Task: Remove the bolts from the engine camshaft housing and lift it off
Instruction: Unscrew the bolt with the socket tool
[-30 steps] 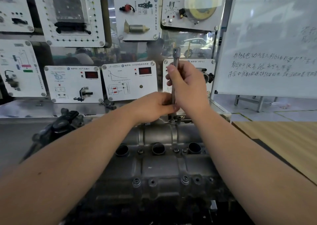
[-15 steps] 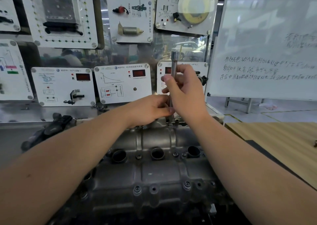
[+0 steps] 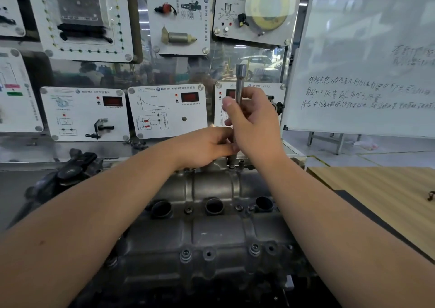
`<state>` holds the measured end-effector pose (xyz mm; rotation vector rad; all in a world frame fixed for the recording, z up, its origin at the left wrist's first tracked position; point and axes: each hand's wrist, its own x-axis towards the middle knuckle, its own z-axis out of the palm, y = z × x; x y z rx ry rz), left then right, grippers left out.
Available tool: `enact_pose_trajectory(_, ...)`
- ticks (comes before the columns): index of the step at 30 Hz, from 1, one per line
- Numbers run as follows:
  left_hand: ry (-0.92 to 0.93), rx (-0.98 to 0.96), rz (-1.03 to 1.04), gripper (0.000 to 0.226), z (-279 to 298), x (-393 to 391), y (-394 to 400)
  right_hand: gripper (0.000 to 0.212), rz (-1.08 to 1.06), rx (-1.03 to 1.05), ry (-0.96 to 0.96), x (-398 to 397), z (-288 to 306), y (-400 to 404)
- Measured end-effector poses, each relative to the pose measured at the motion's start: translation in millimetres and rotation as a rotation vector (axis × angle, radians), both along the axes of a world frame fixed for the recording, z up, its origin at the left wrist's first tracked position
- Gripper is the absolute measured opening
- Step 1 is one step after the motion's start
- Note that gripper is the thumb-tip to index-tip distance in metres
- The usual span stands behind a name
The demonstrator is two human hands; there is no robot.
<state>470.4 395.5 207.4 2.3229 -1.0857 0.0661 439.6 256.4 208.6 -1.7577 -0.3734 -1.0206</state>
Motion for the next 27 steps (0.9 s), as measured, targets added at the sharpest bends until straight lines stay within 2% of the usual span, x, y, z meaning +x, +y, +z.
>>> enact_pose_trajectory(2,-0.006,-0.007,-0.007,0.023,-0.1,0.6,-1.9,0.010,-0.048,0.016,-0.018,1.1,1.9,-1.0)
enact_pose_trajectory(5,0.012,0.017,-0.008,0.017,-2.6,1.3,-0.7,0.013,0.001,-0.018,0.001,-0.8,3.4,-1.1)
enact_pose_trajectory(9,0.066,0.007,0.024,0.030,-2.9,-0.4,2.4,0.016,0.026,-0.102,0.015,-5.3,3.0,-0.1)
enact_pose_trajectory(12,-0.023,0.048,0.023,0.013,-1.5,-0.4,0.2,0.008,0.067,-0.049,-0.002,-5.4,1.9,-1.3)
enact_pose_trajectory(14,-0.063,0.052,0.036,0.017,-1.1,-2.0,-2.9,0.012,0.045,-0.039,-0.017,-4.5,1.0,-1.7)
enact_pose_trajectory(16,-0.072,0.031,0.040,0.021,-1.7,-2.6,-4.5,0.006,0.000,-0.047,-0.030,-3.3,1.0,-2.2)
enact_pose_trajectory(21,0.001,-0.015,0.037,0.029,-4.5,-2.1,-0.4,0.025,-0.001,-0.071,0.030,-0.9,2.3,-3.4)
enact_pose_trajectory(24,-0.005,-0.031,0.022,0.031,-4.0,-3.5,0.6,0.019,0.054,-0.033,0.044,-1.1,1.5,-4.1)
enact_pose_trajectory(27,-0.057,-0.001,0.034,0.029,-2.5,-4.6,-1.5,0.022,0.042,-0.012,0.029,-1.1,0.2,-3.4)
